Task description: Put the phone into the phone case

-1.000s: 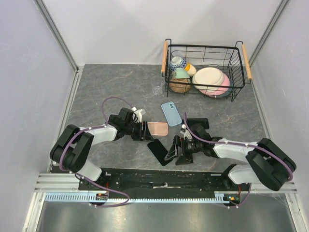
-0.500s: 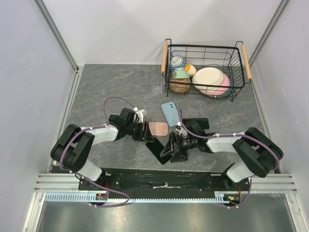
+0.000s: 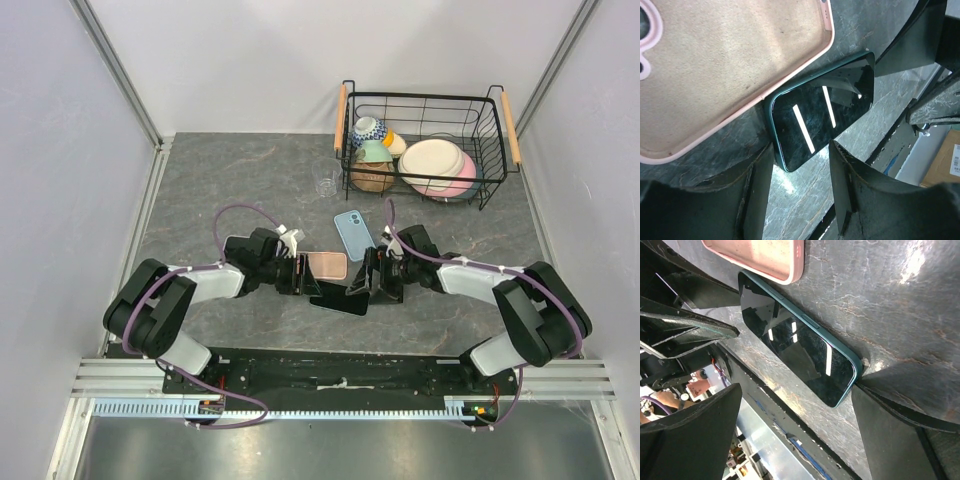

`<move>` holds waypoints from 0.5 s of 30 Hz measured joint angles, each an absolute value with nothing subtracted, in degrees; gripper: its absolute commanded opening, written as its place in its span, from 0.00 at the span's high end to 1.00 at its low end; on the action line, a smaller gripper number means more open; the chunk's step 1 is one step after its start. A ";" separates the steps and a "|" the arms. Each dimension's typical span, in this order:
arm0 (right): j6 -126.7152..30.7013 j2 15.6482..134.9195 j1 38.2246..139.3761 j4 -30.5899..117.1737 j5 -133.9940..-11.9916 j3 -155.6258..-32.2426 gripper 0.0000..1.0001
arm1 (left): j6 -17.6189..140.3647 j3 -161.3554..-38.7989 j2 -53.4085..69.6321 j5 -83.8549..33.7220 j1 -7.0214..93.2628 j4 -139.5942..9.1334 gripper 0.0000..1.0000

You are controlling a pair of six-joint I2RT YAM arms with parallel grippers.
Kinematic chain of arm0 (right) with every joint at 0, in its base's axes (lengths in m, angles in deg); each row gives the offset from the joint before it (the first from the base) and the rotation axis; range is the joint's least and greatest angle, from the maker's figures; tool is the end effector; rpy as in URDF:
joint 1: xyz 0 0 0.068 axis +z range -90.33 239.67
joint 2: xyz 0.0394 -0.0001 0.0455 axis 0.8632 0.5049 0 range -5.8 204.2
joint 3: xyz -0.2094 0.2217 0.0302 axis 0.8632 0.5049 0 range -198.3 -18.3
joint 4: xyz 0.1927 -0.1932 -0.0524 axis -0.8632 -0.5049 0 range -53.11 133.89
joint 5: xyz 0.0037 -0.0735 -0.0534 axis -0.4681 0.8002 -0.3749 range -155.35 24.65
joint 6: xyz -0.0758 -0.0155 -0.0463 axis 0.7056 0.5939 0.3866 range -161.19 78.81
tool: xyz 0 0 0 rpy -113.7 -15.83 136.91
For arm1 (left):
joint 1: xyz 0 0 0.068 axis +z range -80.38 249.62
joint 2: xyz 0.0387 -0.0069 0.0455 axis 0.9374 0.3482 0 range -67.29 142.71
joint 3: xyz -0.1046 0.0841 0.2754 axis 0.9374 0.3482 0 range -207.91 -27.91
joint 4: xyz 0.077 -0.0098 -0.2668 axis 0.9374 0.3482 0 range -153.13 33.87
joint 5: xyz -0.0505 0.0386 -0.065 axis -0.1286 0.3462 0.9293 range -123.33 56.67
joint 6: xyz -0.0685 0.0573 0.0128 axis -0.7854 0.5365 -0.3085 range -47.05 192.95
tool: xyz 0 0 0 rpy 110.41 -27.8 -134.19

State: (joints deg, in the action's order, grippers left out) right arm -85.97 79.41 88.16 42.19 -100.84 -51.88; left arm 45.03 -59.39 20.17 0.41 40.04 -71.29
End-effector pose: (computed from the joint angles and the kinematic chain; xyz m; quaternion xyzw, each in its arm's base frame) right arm 0.2312 0.1787 0.1306 0.0332 0.9085 0.4110 0.0679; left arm 0.2370 -0.1860 0.1233 0.1173 0.8913 -0.4030 0.1717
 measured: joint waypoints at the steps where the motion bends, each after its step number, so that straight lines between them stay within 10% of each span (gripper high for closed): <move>1: -85.27 79.41 87.97 41.58 -100.55 -52.15 0.02 | 44.90 -59.28 20.17 0.58 39.86 -71.49 0.45; 15: -78.58 78.87 87.14 36.14 -97.41 -54.35 0.02 | 42.74 -60.35 19.64 -3.48 39.03 -68.95 0.42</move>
State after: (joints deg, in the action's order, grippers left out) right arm -78.58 78.87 87.14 36.14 -97.41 -54.35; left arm 42.74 -60.35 19.64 -3.48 39.03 -68.95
